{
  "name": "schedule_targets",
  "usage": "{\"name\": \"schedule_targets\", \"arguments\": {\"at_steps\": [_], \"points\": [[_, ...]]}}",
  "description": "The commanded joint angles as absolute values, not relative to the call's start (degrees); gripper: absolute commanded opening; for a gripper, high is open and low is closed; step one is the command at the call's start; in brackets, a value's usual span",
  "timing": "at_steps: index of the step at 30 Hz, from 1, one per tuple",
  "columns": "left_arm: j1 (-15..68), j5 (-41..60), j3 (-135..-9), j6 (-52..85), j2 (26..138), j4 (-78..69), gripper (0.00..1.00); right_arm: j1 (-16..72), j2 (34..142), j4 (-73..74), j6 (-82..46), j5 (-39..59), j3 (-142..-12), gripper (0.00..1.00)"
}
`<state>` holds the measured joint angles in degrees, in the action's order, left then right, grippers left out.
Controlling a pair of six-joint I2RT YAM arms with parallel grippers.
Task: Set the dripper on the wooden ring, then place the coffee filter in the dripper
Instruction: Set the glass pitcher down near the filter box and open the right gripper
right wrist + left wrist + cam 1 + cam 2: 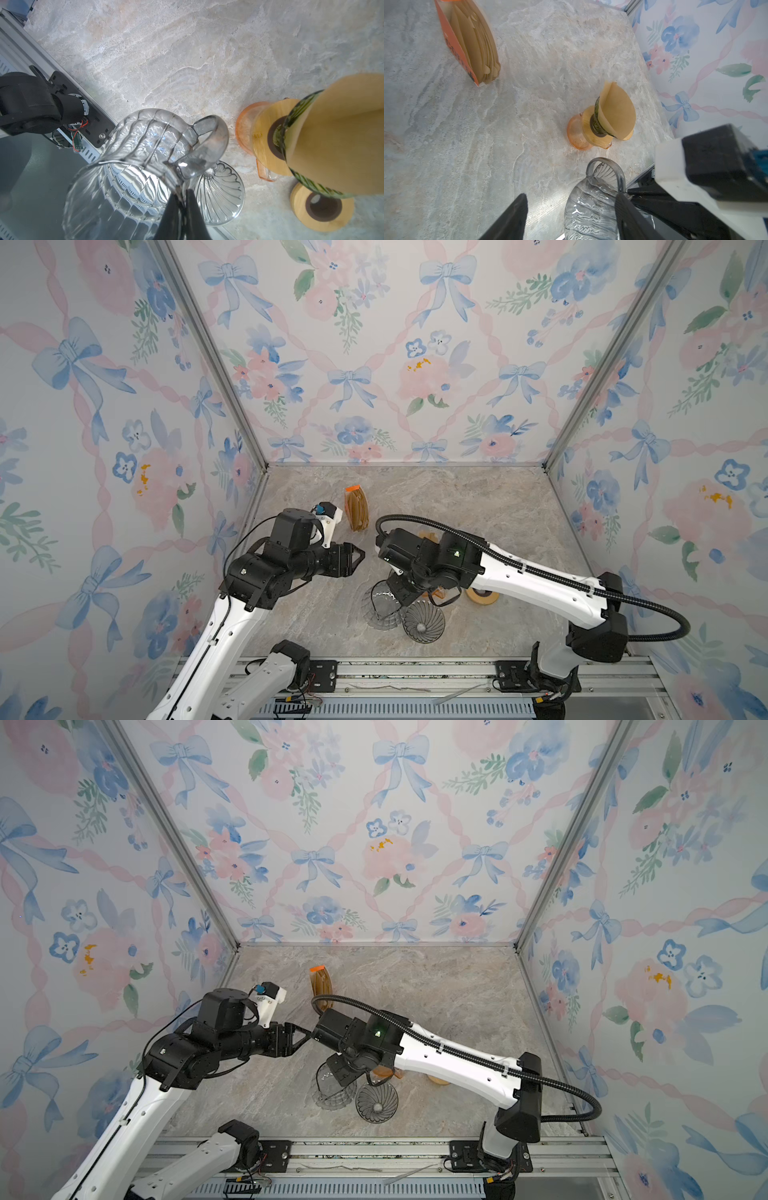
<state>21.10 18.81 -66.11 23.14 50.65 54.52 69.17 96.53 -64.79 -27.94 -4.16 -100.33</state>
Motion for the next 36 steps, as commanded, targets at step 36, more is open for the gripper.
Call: {"name": "schedule_targets", "arguments": {"at_steps": [36], "points": [[7.19,28.74,-53.96,17.13,48.32,49.4,0.79,57.86,121.52,-53.92,-23.38,-3.22,-109.8,0.09]]}}
